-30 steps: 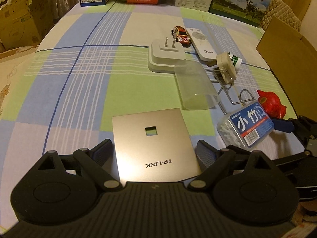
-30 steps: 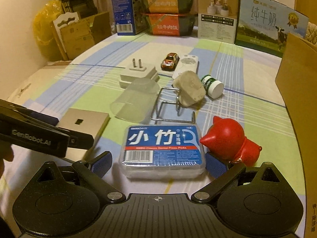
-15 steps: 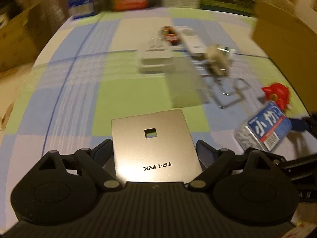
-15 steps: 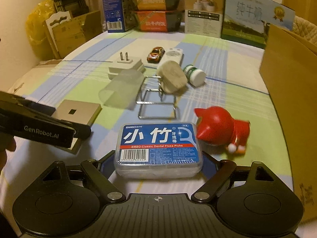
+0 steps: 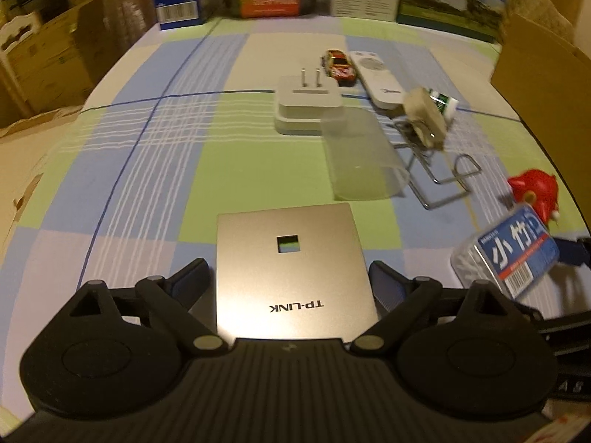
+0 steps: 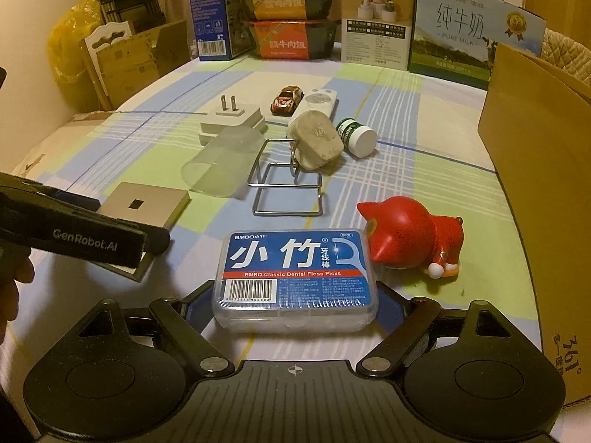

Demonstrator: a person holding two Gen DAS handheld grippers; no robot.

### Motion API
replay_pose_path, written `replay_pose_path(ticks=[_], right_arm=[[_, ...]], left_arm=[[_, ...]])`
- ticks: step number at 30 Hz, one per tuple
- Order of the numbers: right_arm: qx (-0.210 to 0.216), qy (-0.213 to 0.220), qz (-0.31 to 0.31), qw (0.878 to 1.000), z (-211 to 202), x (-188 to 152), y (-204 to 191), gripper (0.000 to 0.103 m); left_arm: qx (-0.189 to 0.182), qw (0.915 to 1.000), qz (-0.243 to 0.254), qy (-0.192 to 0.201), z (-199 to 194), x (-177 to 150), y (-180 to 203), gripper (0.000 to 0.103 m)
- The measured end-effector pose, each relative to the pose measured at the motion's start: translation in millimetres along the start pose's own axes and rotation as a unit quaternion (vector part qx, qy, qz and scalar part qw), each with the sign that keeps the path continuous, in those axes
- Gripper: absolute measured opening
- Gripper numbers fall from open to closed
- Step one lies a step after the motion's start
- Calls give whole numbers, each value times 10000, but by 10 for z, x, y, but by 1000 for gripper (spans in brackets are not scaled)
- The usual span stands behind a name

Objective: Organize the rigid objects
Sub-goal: 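Carry the TP-LINK panel with the left tool while the right tool carries the floss box to the cardboard box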

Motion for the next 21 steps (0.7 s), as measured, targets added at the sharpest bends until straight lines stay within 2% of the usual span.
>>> replay_pose_path(ticks=[3,5,11,21], right_arm=[[1,28,8,10000,0,8,0,83],[1,35,11,10000,9,12,1,83],[17,72,88,9999,21,54,-1,83],[13,25,172,9998,51,88,-24,83]], left_arm=[[81,9999,-138,47,7,9,11,91],[101,9998,-139,111,-5,20,26,85],[144,9998,-75,101,-20,24,20,83],[138,9994,-43,319,-234,131,-26,83]])
Point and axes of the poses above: each gripper's, at about its wrist camera, not at the fingertips, and z roughly the way its jaws point, y to its right, x to its top, the point moved 5 cm from there along z, roughly the way its jaws point, and after that the axes turned 8 degrees about -y, right-handed, at the moved point
